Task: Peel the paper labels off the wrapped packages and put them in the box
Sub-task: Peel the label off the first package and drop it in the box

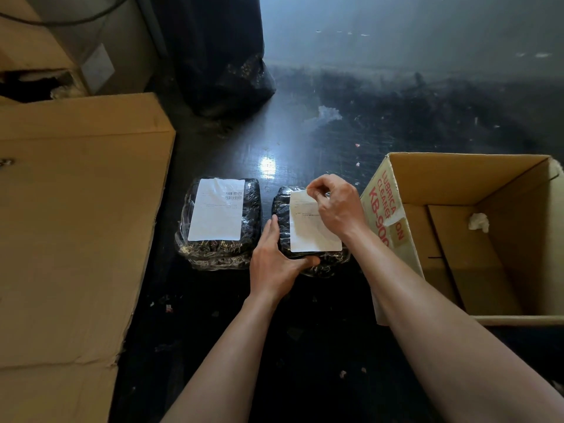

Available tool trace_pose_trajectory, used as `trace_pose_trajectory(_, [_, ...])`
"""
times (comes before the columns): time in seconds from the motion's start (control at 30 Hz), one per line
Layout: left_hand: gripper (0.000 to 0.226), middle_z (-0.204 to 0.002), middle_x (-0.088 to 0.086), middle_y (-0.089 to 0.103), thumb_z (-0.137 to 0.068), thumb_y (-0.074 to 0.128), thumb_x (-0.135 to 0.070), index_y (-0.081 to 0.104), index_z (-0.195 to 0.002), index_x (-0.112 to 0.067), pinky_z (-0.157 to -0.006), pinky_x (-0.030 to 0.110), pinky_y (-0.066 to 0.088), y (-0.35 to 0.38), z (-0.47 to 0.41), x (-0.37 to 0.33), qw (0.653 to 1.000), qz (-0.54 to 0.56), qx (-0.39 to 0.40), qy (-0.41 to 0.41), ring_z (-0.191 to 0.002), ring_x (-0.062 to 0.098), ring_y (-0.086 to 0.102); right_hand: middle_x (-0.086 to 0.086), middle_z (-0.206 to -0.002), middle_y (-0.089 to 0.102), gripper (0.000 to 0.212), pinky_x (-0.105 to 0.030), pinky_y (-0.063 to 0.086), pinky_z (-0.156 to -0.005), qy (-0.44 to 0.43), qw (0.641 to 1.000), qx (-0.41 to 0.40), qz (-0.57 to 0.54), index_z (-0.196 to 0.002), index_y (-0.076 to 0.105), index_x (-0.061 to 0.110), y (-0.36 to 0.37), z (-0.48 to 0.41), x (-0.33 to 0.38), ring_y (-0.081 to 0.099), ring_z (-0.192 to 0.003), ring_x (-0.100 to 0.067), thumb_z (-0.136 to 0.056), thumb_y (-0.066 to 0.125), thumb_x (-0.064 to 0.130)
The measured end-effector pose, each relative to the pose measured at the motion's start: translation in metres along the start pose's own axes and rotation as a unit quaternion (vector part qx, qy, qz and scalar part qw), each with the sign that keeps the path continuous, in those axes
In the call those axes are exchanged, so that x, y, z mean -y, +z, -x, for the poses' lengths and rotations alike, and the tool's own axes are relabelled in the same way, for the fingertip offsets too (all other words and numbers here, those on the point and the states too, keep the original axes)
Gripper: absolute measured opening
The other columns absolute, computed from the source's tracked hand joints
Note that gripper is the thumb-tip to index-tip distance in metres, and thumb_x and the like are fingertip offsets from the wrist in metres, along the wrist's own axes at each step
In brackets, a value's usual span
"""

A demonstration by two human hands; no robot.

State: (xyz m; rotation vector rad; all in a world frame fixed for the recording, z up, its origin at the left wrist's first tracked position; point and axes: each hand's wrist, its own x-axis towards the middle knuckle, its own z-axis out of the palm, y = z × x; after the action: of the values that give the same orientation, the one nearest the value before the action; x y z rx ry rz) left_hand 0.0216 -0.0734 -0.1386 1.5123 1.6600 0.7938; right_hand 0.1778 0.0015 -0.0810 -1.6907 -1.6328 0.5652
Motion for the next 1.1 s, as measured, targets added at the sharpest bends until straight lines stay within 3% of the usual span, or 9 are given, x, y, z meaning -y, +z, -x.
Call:
trace_pose_trajectory(0.6, [0.137,-0.164,-0.003,0.029,-0.051,0.092,-0.062,0.022,-0.16,-0.017,-0.115,0.024,0.027,-0.001,-0.002,0.002,1.0,-0.022,0.013,0.012,-0.149,0.013,0.03,0.003,-0.086,0.071,0.01,-0.045,0.056,-0.077,-0.025,1.0,0.015,0.006,-0.086,0.073,0.017,-0.014,0.022,0.007,0.065,-0.083,-0.017,-0.088,0.068,0.009])
trace_pose_trajectory(0.77, [0.135,-0.163,-0.004,0.031,-0.051,0.094,-0.055,0.024,-0.16,-0.016,-0.113,0.02,0.026,0.0,-0.001,0.001,1.0,-0.009,0.01,0.011,-0.147,0.012,0.033,0.015,-0.084,0.065,0.021,-0.052,0.053,-0.081,-0.031,0.999,0.015,0.033,-0.085,0.069,0.027,-0.015,0.029,0.008,0.063,-0.084,-0.013,-0.088,0.063,0.008])
trace_pose_trajectory(0.93, [0.136,-0.163,-0.005,0.031,-0.05,0.094,-0.057,0.024,-0.16,-0.017,-0.116,0.023,0.028,-0.001,-0.002,0.001,1.0,-0.014,0.012,0.014,-0.147,0.012,0.032,0.015,-0.085,0.066,0.019,-0.053,0.053,-0.081,-0.023,1.0,0.004,0.018,-0.085,0.069,0.028,-0.015,0.034,0.007,0.064,-0.085,-0.014,-0.087,0.064,0.01])
trace_pose_trajectory(1.1, [0.136,-0.162,-0.005,0.034,-0.05,0.095,-0.057,0.025,-0.159,-0.014,-0.109,0.015,0.024,-0.002,-0.003,-0.001,1.0,-0.009,0.015,0.012,-0.146,0.012,0.034,0.015,-0.084,0.065,0.018,-0.051,0.052,-0.081,-0.019,1.0,-0.005,0.015,-0.083,0.069,0.026,-0.012,0.035,0.012,0.062,-0.084,-0.013,-0.087,0.063,0.01])
